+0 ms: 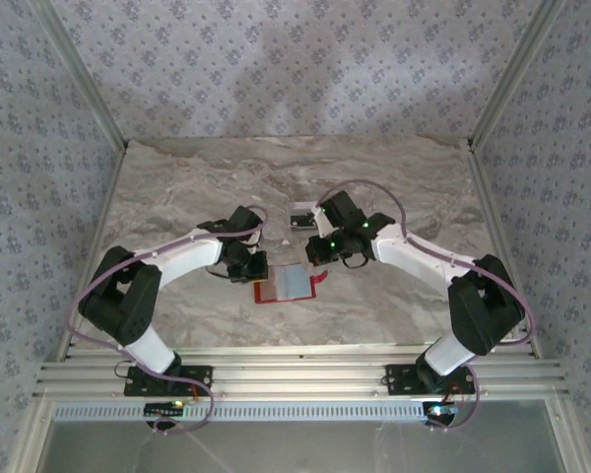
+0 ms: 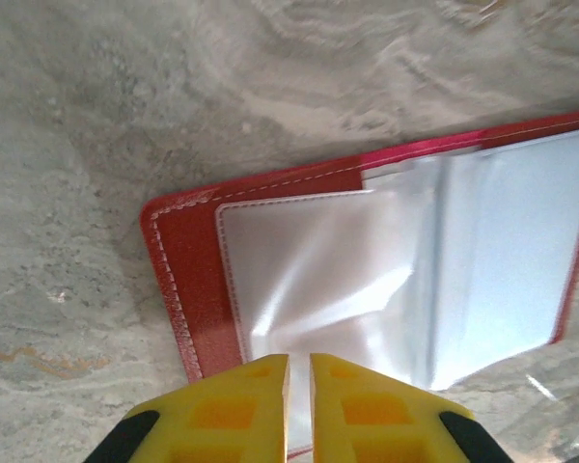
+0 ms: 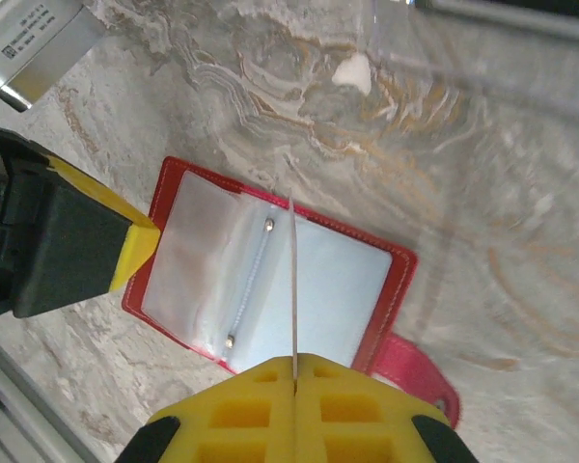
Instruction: Take the credit cards out of the card holder
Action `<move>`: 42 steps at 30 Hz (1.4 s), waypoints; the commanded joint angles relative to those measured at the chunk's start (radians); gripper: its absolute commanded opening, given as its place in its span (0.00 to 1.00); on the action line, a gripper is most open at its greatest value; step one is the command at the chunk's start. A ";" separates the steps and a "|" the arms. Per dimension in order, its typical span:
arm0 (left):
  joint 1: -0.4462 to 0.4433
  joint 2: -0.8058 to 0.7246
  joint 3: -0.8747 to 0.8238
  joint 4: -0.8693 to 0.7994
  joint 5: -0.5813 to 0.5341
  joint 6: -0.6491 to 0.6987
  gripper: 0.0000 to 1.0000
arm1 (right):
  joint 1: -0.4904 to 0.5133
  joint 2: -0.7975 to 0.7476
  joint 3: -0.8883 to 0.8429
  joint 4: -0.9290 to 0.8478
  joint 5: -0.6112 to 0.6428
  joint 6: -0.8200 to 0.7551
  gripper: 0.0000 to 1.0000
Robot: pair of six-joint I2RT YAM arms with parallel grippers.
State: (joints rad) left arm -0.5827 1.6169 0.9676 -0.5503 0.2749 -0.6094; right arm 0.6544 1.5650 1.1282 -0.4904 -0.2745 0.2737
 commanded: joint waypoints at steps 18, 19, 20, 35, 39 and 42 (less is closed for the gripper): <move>0.076 -0.190 -0.076 -0.003 -0.056 0.045 0.32 | -0.068 0.281 0.535 -0.442 0.212 -1.182 0.00; 0.085 -0.200 -0.086 -0.005 -0.056 0.045 0.32 | -0.075 0.305 0.569 -0.454 0.208 -1.212 0.00; 0.095 -0.207 -0.094 -0.005 -0.055 0.046 0.32 | -0.078 0.327 0.600 -0.467 0.206 -1.234 0.00; 0.147 -0.286 -0.153 -0.034 -0.056 0.050 0.34 | -0.115 0.647 1.051 -0.606 0.192 -1.401 0.00; 0.153 -0.292 -0.159 -0.038 -0.054 0.049 0.35 | -0.120 0.693 1.099 -0.621 0.190 -1.416 0.00; 0.156 -0.293 -0.158 -0.042 -0.054 0.047 0.35 | -0.124 0.713 1.101 -0.614 0.194 -1.420 0.00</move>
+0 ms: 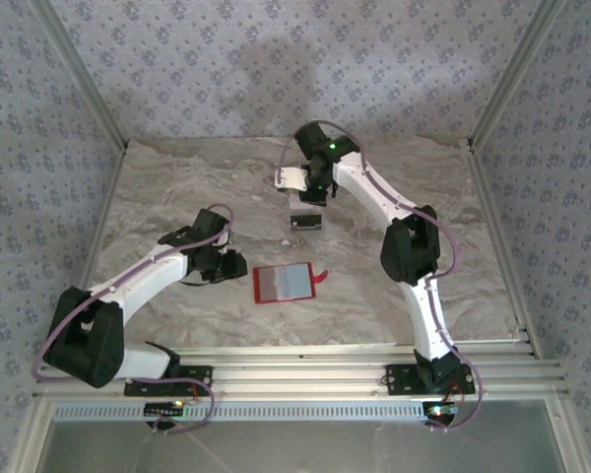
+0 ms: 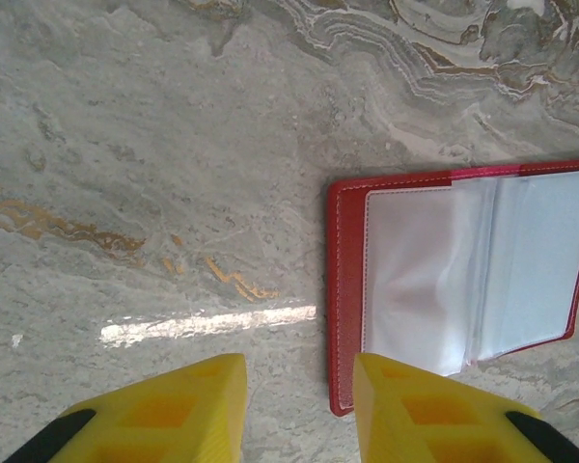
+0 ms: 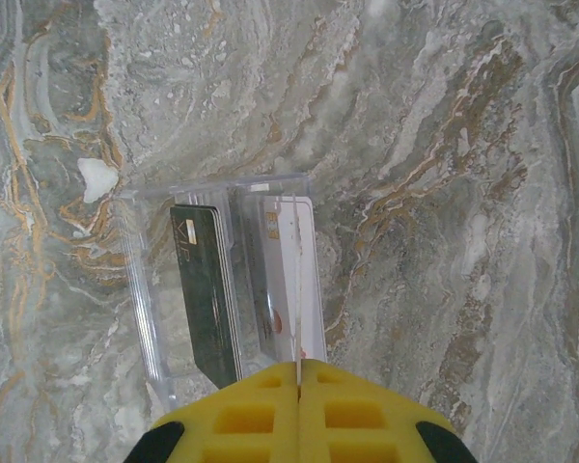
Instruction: Take the credit cards out of the card holder
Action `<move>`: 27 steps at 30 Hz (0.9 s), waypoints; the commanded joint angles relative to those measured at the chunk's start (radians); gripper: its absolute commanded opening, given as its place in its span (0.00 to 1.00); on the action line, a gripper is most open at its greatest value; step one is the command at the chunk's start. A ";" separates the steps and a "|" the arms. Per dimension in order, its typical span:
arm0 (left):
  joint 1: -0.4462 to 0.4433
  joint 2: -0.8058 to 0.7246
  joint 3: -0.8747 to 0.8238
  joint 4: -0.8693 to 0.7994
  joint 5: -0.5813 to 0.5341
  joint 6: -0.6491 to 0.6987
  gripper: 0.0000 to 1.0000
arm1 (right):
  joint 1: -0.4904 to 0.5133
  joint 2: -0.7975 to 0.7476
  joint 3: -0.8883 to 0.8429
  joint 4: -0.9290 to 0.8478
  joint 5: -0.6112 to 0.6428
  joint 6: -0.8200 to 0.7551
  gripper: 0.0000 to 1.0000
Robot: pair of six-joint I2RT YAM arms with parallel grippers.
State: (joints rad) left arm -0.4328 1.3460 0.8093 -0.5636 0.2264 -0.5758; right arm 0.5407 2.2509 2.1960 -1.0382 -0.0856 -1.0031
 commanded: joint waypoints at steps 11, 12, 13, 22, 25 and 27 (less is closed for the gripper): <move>0.009 -0.042 -0.013 -0.042 -0.014 0.007 0.35 | -0.012 0.080 0.004 -0.047 -0.019 -0.148 0.00; 0.011 -0.044 -0.013 -0.043 -0.013 0.008 0.35 | -0.012 0.081 -0.003 -0.039 -0.019 -0.148 0.02; 0.011 -0.045 -0.013 -0.044 -0.013 0.005 0.35 | -0.010 0.081 -0.010 -0.031 -0.019 -0.147 0.07; 0.012 -0.064 -0.023 -0.042 -0.012 0.001 0.35 | -0.006 0.036 -0.033 0.120 0.100 -0.102 0.29; 0.013 -0.068 -0.025 -0.038 -0.013 0.001 0.36 | 0.000 -0.006 -0.088 0.212 0.158 -0.094 0.32; 0.014 -0.072 -0.030 -0.035 -0.015 -0.001 0.36 | 0.002 -0.039 -0.125 0.261 0.171 -0.086 0.32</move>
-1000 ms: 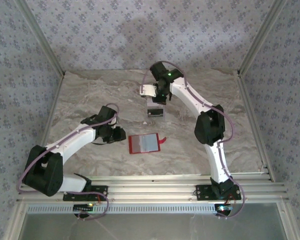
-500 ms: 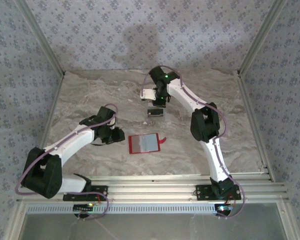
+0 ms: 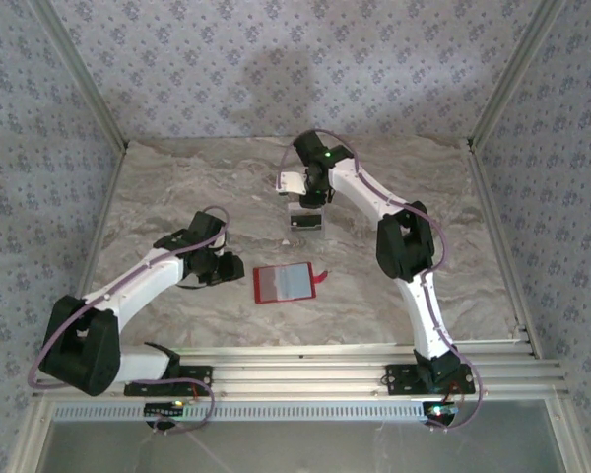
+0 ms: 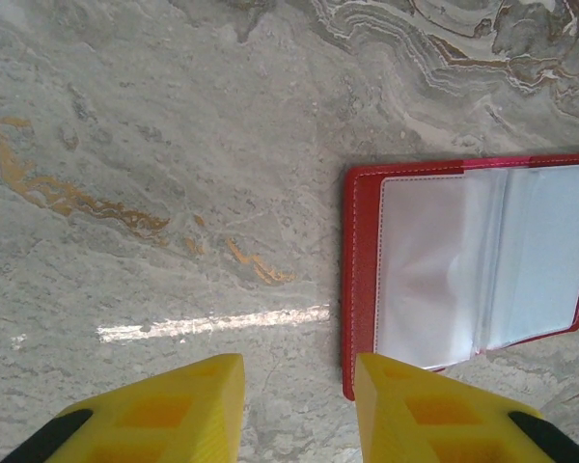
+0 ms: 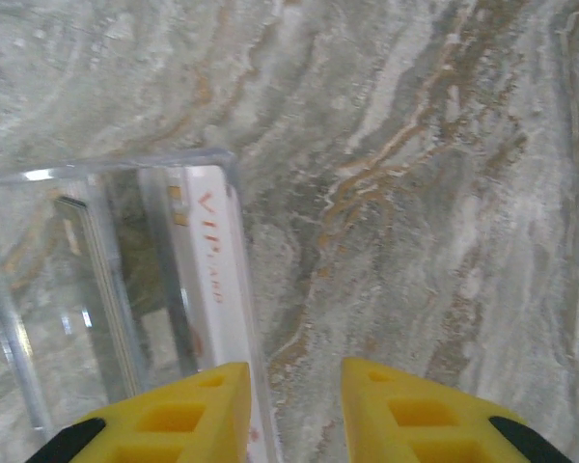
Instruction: Take the credit cards out of the card holder
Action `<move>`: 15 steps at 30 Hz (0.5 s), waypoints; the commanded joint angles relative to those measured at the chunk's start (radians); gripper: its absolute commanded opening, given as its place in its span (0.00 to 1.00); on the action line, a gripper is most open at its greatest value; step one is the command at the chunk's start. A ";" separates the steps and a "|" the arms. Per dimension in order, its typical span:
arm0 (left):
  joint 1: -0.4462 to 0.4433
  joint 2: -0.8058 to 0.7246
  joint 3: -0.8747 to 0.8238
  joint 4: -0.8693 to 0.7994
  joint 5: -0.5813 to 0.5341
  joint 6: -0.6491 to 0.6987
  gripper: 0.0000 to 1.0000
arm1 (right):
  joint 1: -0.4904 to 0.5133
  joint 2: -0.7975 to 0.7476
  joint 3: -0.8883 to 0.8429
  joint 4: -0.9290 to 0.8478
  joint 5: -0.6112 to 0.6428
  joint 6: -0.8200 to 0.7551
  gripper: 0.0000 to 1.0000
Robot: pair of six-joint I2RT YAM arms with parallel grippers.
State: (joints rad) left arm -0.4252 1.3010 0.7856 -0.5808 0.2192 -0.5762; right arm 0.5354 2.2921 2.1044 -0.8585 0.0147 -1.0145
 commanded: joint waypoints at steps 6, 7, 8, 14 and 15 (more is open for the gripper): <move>0.008 -0.063 -0.020 0.007 -0.073 0.023 0.52 | -0.010 -0.193 -0.155 0.181 0.081 0.025 0.49; 0.009 -0.071 -0.024 0.015 -0.100 0.030 0.57 | -0.014 -0.220 -0.189 0.204 0.089 0.051 0.58; 0.009 -0.079 -0.025 0.020 -0.123 0.033 0.63 | -0.019 -0.247 -0.227 0.230 0.094 0.077 0.66; 0.017 -0.118 -0.038 0.074 -0.247 0.067 0.99 | -0.058 -0.413 -0.478 0.385 0.111 0.247 1.00; 0.019 -0.120 -0.037 0.082 -0.281 0.075 1.00 | -0.069 -0.437 -0.514 0.403 0.114 0.280 1.00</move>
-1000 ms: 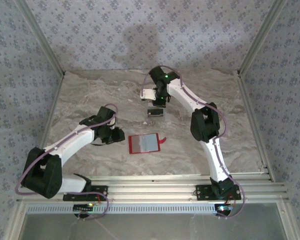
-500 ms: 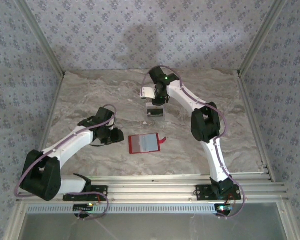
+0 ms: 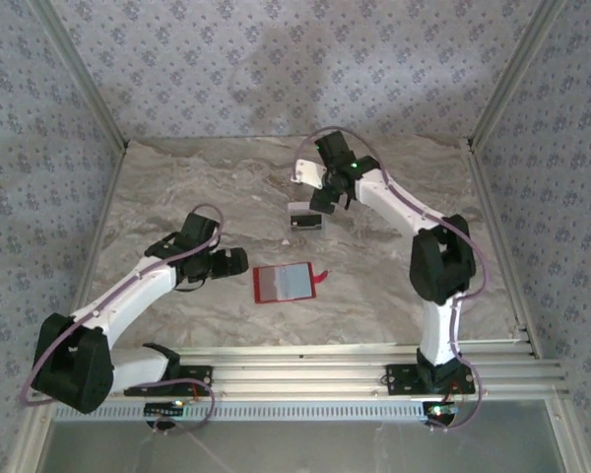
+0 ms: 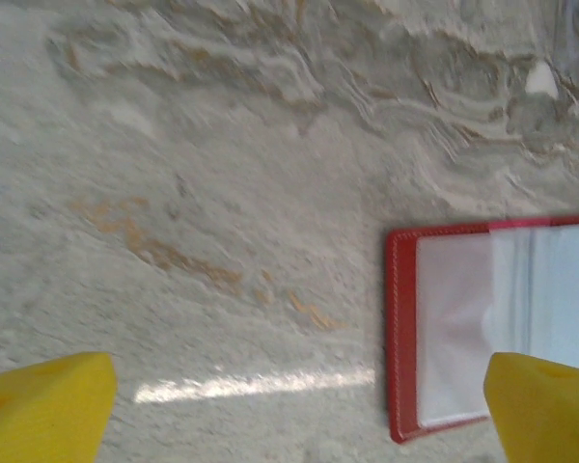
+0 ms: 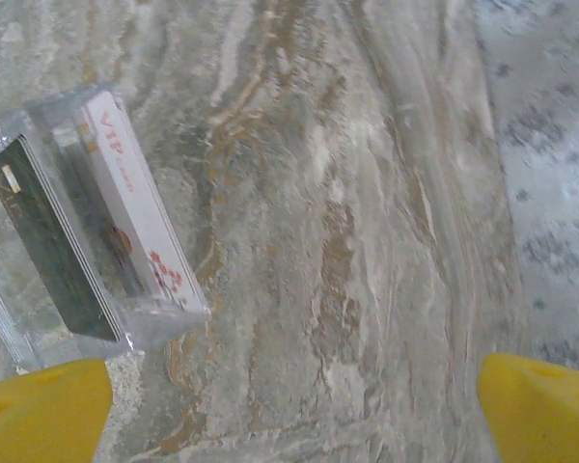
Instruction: Take the credit cards out of the card holder
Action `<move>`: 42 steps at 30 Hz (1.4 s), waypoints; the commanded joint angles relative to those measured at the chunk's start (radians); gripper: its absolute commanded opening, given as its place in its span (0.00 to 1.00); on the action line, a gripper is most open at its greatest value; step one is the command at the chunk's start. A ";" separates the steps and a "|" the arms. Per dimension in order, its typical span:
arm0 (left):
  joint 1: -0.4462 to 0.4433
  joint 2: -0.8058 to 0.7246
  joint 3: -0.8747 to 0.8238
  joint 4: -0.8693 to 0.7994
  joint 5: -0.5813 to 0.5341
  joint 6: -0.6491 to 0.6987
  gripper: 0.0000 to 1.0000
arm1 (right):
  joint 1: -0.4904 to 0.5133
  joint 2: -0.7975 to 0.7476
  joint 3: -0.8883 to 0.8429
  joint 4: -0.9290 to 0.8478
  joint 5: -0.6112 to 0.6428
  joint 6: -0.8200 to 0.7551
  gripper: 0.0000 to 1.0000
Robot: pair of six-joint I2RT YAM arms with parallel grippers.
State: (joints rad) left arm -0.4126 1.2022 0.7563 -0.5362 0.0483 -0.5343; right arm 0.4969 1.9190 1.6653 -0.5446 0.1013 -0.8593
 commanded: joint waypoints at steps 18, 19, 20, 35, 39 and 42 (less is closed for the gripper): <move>0.173 0.089 -0.130 0.600 -0.666 0.429 0.99 | -0.410 -0.505 -0.971 0.716 0.134 0.729 1.00; 0.190 0.107 -0.147 0.659 -0.629 0.467 0.99 | -0.428 -0.514 -1.021 0.784 0.129 0.740 1.00; 0.205 0.126 -0.170 0.733 -0.576 0.508 0.99 | -0.447 -0.524 -1.067 0.855 0.103 0.747 1.00; 0.425 0.302 -0.305 1.259 -0.139 0.493 1.00 | -0.496 -0.447 -1.295 1.336 -0.042 0.803 1.00; 0.426 0.330 -0.347 1.353 -0.120 0.503 1.00 | -0.505 -0.399 -1.286 1.352 -0.047 0.815 1.00; 0.425 0.329 -0.343 1.344 -0.120 0.504 1.00 | -0.513 -0.399 -1.281 1.349 -0.058 0.819 1.00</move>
State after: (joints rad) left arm 0.0113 1.5303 0.4107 0.7341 -0.1093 -0.0437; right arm -0.0063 1.5196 0.3748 0.7609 0.0574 -0.0654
